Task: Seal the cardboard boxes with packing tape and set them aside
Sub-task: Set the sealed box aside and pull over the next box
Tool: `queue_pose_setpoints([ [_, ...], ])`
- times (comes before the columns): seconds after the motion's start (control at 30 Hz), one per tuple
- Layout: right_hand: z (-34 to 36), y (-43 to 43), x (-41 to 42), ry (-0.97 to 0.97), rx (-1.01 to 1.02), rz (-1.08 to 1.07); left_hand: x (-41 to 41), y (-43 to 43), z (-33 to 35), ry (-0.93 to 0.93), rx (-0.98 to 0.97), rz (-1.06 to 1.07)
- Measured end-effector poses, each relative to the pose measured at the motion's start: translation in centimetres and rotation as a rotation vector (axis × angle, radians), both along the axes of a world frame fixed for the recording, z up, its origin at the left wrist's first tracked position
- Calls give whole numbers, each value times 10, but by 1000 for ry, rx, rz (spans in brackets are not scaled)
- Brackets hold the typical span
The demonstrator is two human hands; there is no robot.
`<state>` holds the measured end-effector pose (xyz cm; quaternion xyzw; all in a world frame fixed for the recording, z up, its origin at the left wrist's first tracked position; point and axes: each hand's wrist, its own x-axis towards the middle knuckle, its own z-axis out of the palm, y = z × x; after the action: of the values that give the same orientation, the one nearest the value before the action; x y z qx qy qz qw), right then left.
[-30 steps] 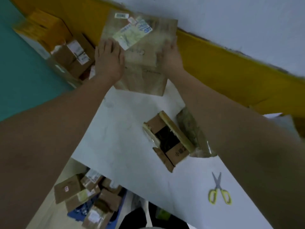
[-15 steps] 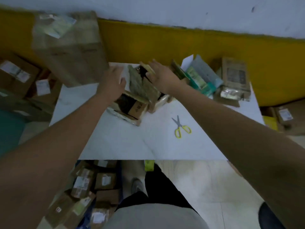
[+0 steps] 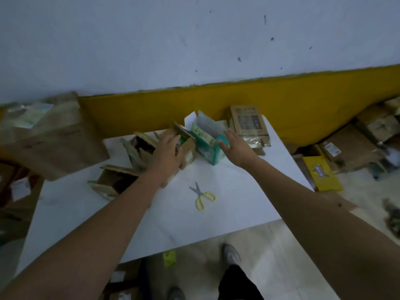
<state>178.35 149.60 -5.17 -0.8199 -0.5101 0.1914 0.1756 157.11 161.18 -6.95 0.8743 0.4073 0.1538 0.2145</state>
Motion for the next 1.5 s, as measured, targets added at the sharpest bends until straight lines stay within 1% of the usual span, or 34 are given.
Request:
queue_pose_setpoints([
  [0.13,-23,-19,57,15,-15,-88,62,-17,-11,53,-10,-60],
  [0.23,-39,-25,96,26,-23,-123,111,-25,-19,69,19,-46],
  [0.27,-45,-26,110,17,-39,-118,127,-30,-21,105,24,-42],
  [0.3,-52,-26,126,2,-58,-108,143,-34,-23,122,-4,-43],
  [0.37,-68,-24,161,19,-96,-128,176,-42,-35,91,-110,-64],
  [0.43,-86,-22,193,102,-105,-202,207,-43,-49,64,-177,-60],
  [0.53,-109,-23,232,213,-77,-324,244,-47,-66,92,-237,-51],
  [0.67,-145,-15,277,371,-146,-459,276,-50,-91,120,-294,-34],
  [0.8,-167,4,304,650,-150,-613,291,-48,-112,156,-339,-41],
  [0.93,-180,22,310,912,-117,-763,298,-43,-117,169,-323,-49],
  [1.0,-179,26,308,1061,-90,-822,302,-38,-113,176,-297,-55],
  [1.07,-174,29,306,1160,-70,-863,303,-34,-106,161,-251,-61],
  [1.13,-160,30,303,1228,-51,-831,305,-30,-97,163,-164,-72],
  [1.17,-148,29,301,1254,-39,-794,306,-29,-91,181,-91,-83],
  [1.27,-104,22,290,1290,4,-723,311,-28,-70,245,111,-166],
  [1.33,-70,15,279,1316,43,-705,313,-29,-57,283,179,-216],
  [1.4,-38,5,269,1306,30,-685,313,-32,-43,312,243,-229],
  [1.5,6,-18,258,1314,-53,-619,306,-43,-18,249,285,-238],
])
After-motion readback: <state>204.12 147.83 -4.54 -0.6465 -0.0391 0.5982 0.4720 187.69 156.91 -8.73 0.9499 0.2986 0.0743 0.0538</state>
